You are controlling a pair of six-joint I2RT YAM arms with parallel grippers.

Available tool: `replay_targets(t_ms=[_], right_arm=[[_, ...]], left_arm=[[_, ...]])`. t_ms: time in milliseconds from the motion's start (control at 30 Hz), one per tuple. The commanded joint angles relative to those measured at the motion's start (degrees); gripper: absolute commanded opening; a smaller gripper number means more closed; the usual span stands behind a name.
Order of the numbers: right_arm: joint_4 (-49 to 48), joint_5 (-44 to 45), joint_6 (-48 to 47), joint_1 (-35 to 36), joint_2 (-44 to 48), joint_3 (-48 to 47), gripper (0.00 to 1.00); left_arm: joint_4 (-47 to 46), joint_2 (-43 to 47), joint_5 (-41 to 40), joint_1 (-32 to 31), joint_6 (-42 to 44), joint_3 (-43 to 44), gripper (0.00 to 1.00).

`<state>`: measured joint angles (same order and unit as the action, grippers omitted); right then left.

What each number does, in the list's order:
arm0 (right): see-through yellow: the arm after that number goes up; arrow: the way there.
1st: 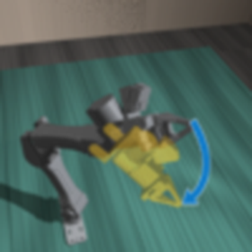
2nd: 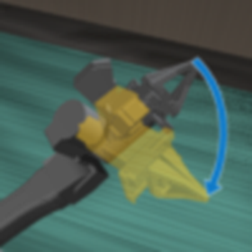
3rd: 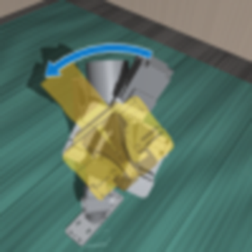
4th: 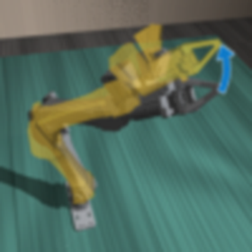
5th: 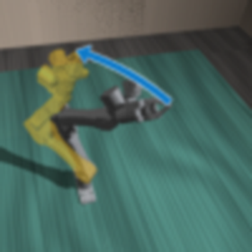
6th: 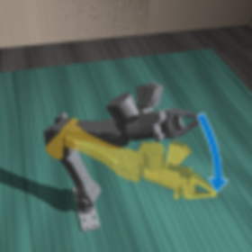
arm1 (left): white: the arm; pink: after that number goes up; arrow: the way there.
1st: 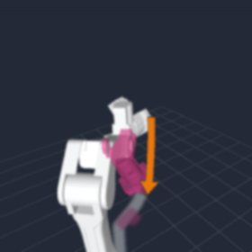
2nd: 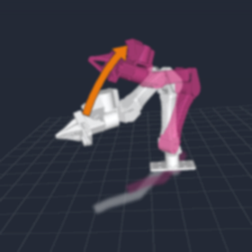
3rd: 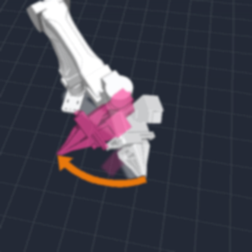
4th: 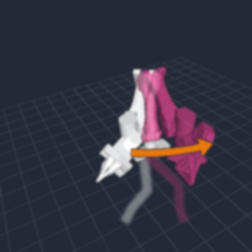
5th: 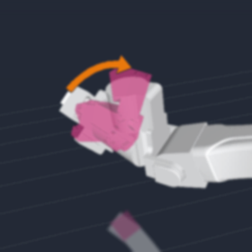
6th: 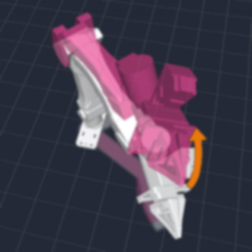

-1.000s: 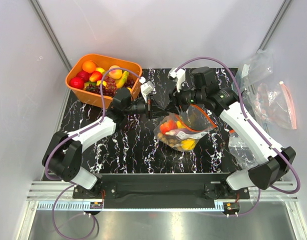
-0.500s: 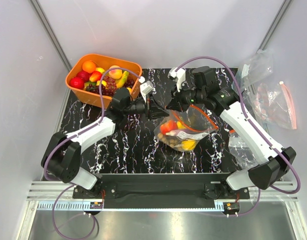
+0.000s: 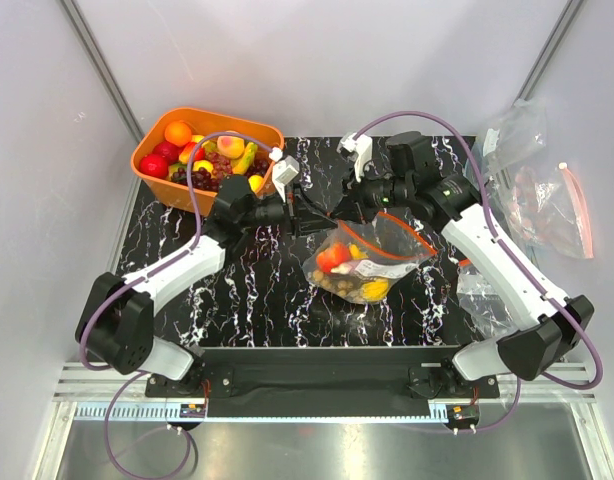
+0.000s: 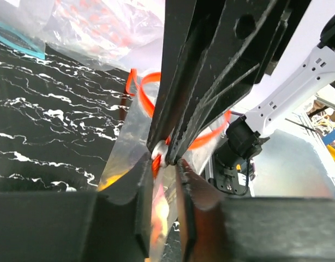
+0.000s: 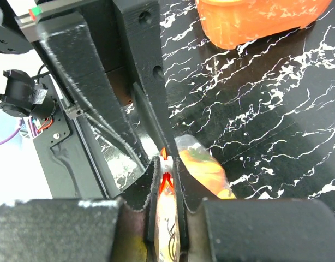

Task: Place the food in the zip-top bag and seal the zipper
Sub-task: Zip the zipper food storage bag at the center of the board.

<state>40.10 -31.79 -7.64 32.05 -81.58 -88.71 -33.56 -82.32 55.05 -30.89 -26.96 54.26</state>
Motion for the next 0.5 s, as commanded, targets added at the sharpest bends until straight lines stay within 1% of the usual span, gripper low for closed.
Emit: replay_targets(t_ms=[0, 33, 67, 100, 133, 200, 267, 333, 367, 433, 467], right_arm=[[-3.4, -1.1, 1.0, 0.6, 2.2, -1.6, 0.0], [-3.3, -0.6, 1.0, 0.6, 2.3, -1.5, 0.0], [-3.1, -0.4, 0.9, 0.6, 2.2, -1.5, 0.0], [-3.1, -0.3, 0.8, 0.6, 2.3, -1.5, 0.0], [-3.1, -0.2, 0.8, 0.6, 2.4, -1.4, 0.0], [-3.3, 0.1, 0.9, 0.6, 2.6, -1.4, 0.0], [-3.4, 0.0, 0.9, 0.6, 2.6, -1.5, 0.0], [-3.4, -0.1, 0.9, 0.6, 2.6, -1.6, 0.0], [-3.4, 0.0, 0.9, 0.6, 2.6, -1.6, 0.0], [-3.0, 0.7, 0.6, 0.6, 2.6, -1.8, 0.0], [-2.7, 0.9, 0.5, 0.6, 2.8, -1.7, 0.0]], left_arm=[[-5.8, -0.1, 2.3, -0.4, -0.7, 0.6, 0.16], [-5.8, -0.1, 2.3, -0.4, -0.7, 0.6, 0.13], [-5.8, -0.2, 2.5, -0.4, -0.7, 0.5, 0.13], [-5.7, -0.2, 2.6, -0.4, -0.6, 0.6, 0.16], [-5.1, -0.4, 2.6, -0.4, -0.6, 0.8, 0.29], [-4.0, -0.7, 2.7, -0.4, 0.2, 1.4, 0.41], [-3.0, -1.1, 2.3, -0.4, 0.6, 1.5, 0.48], [-3.0, -1.3, 2.3, -0.4, 0.8, 1.5, 0.48], [-2.9, -1.3, 2.3, -0.4, 1.0, 1.5, 0.41], [-2.5, -1.9, 2.4, -0.4, 1.3, 1.7, 0.35], [-2.1, -2.0, 2.0, -0.4, 1.6, 1.8, 0.31]])
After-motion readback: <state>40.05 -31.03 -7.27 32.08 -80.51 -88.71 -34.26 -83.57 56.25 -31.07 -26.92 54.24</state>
